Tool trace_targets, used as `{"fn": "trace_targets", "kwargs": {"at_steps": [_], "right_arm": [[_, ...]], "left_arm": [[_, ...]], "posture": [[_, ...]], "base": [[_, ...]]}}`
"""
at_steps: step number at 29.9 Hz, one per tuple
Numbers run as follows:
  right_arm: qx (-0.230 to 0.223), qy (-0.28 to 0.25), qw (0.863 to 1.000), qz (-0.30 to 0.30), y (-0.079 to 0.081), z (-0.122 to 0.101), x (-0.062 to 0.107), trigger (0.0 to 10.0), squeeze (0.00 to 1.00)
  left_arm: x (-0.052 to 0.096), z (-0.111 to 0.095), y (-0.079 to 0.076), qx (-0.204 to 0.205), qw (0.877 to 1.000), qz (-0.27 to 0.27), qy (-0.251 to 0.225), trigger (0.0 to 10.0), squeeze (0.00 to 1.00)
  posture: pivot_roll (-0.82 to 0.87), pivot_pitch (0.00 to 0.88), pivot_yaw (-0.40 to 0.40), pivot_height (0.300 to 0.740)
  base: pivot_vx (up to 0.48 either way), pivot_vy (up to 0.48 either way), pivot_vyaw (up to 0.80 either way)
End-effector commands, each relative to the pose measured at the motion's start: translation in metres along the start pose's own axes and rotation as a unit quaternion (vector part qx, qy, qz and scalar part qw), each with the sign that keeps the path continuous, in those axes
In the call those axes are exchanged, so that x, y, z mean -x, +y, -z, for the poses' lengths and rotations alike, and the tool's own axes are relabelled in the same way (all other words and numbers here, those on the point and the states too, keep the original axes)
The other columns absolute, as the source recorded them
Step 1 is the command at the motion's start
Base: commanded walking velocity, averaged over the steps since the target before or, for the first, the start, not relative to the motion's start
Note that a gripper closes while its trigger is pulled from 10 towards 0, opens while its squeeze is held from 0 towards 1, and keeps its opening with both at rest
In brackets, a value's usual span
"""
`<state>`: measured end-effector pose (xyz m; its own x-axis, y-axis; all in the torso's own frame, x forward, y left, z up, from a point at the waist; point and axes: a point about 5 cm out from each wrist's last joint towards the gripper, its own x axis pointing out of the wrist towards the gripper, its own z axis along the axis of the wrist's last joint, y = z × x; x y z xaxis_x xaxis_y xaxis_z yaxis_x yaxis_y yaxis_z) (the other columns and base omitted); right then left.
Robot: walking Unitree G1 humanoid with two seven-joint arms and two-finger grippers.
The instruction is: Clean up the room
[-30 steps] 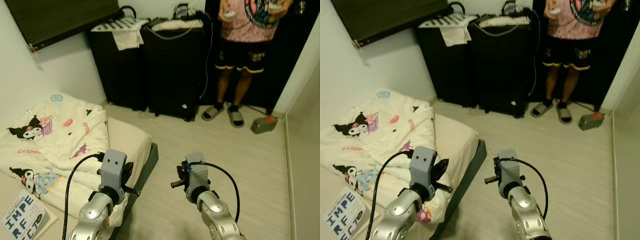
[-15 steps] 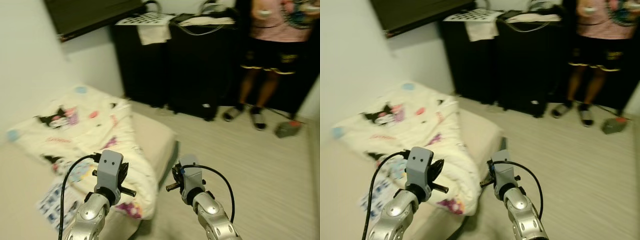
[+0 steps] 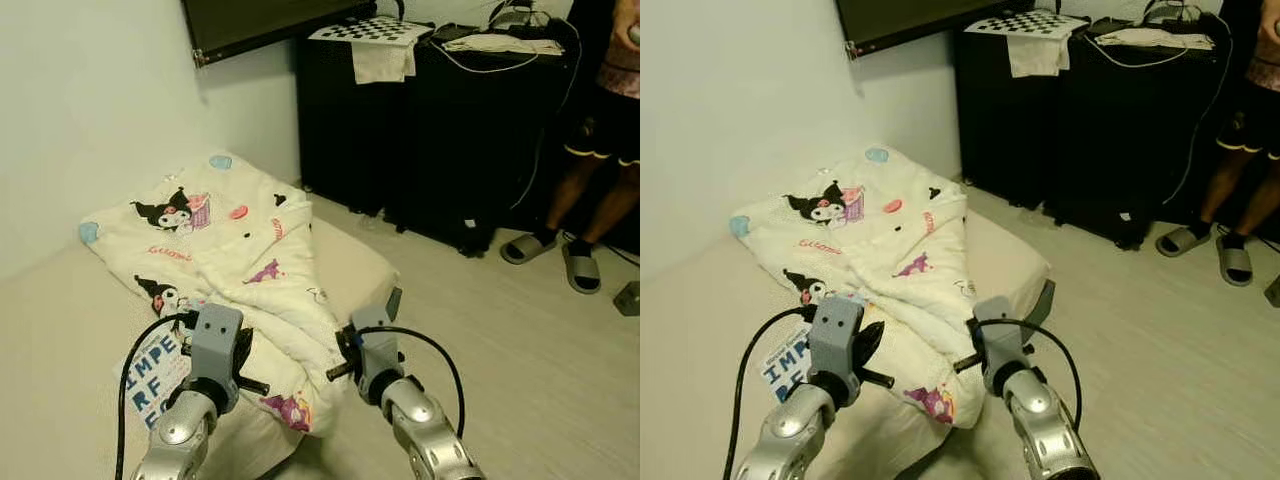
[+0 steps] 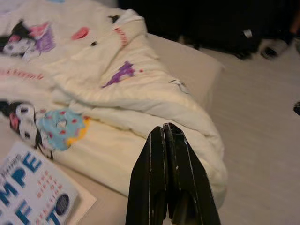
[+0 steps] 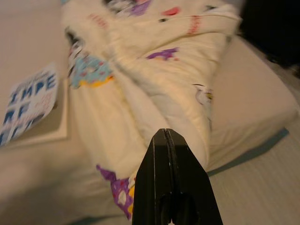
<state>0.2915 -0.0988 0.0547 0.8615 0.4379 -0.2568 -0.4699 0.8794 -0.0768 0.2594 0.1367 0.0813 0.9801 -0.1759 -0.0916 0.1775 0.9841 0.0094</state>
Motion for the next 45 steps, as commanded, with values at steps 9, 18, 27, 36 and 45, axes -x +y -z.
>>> {"fn": "trace_targets", "kwargs": {"at_steps": [9, 18, 27, 36, 45], "right_arm": [[0.026, 0.003, 0.999, -0.028, -0.001, -0.005, -0.004, 10.0, 0.00], [0.015, -0.002, 1.000, -0.019, 0.000, -0.006, -0.007, 10.0, 0.00], [-0.020, -0.010, 0.999, 0.045, -0.011, 0.000, -0.003, 10.0, 0.00], [-0.094, -0.010, 0.974, 0.205, -0.051, 0.022, 0.024, 10.0, 0.00], [-0.112, -0.025, 0.964, 0.242, -0.063, 0.023, 0.036, 10.0, 0.00]], "left_arm": [[0.007, 0.010, -0.011, 0.004, 1.000, -0.017, 0.010, 10.0, 0.00], [0.011, 0.012, -0.008, -0.001, 1.000, -0.024, 0.010, 10.0, 0.00], [0.012, 0.015, 0.009, -0.005, 0.998, -0.056, 0.013, 10.0, 0.00], [0.009, 0.017, 0.031, -0.026, 0.996, -0.078, 0.018, 10.0, 0.00], [0.004, 0.016, 0.034, -0.031, 0.997, -0.062, 0.023, 10.0, 0.00]], "posture": [[-0.01, 0.051, -0.148, 0.740], [0.01, 0.049, -0.137, 0.740], [0.00, 0.046, -0.085, 0.740], [-0.03, 0.056, -0.001, 0.740], [-0.04, 0.060, 0.034, 0.740]], "base": [[0.000, 0.000, 0.80], [0.000, 0.000, 0.80], [0.000, 0.000, 0.80], [0.000, 0.000, 0.80], [0.000, 0.000, 0.80]]}}
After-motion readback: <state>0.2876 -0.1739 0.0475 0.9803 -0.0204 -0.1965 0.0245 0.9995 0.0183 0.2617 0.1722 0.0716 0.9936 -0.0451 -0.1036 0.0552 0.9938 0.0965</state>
